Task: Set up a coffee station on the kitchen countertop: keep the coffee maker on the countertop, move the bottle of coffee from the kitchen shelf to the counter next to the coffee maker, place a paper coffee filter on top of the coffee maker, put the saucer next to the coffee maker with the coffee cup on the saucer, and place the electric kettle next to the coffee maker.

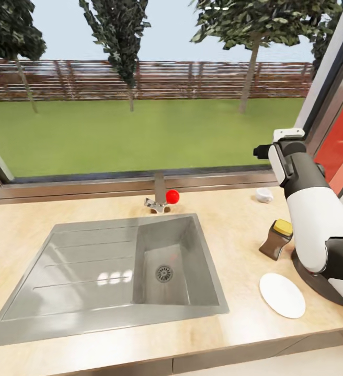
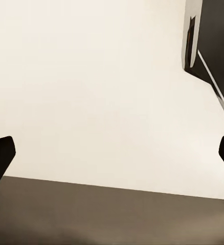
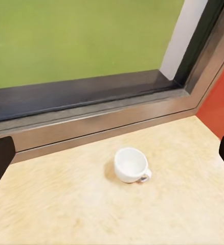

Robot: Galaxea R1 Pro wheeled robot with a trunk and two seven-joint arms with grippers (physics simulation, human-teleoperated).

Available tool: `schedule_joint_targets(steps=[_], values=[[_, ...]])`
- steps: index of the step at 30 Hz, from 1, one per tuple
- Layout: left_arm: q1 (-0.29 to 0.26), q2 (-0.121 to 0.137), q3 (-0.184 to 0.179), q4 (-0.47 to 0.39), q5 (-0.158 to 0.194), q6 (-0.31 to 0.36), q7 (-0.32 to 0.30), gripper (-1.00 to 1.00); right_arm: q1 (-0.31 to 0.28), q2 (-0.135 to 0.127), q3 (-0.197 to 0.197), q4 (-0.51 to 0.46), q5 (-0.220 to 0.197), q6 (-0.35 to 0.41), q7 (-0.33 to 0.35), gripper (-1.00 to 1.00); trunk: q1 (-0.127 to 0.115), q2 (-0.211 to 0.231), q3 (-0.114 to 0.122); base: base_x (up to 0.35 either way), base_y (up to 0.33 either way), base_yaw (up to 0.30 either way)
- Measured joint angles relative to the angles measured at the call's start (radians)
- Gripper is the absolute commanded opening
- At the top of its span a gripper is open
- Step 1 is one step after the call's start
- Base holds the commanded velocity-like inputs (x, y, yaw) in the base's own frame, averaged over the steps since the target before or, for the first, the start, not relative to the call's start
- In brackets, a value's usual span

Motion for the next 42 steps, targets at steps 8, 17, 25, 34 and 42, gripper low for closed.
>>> schedule_joint_targets(steps=[8,17,25,34,42], values=[[0.001,0.0,0.001,0.0,0.0,0.001,0.0,1.0,0.0,0.0,0.0,0.008,0.0,0.0,0.0,1.0,0.0,0.0,0.0,0.011,-0.006,0.0],[0.001,0.001,0.002,0.0,0.0,0.001,0.001,1.0,0.0,0.0,0.0,0.017,-0.001,0.0,0.0,1.0,0.0,0.0,0.0,0.0,0.0,0.0],[0.001,0.0,0.002,0.0,0.0,0.001,0.0,1.0,0.0,0.0,0.001,0.018,-0.001,0.0,0.0,1.0,0.0,0.0,0.0,0.0,0.0,0.0],[0.001,0.0,0.001,0.0,0.0,0.002,-0.003,1.0,0.0,0.0,0.002,0.018,-0.001,0.0,0.0,1.0,0.0,0.0,0.0,0.057,0.0,0.0],[0.001,0.0,0.0,0.0,0.0,0.001,-0.003,1.0,0.0,0.0,0.002,0.018,-0.001,0.0,0.0,1.0,0.0,0.0,0.0,0.136,0.0,0.0]])
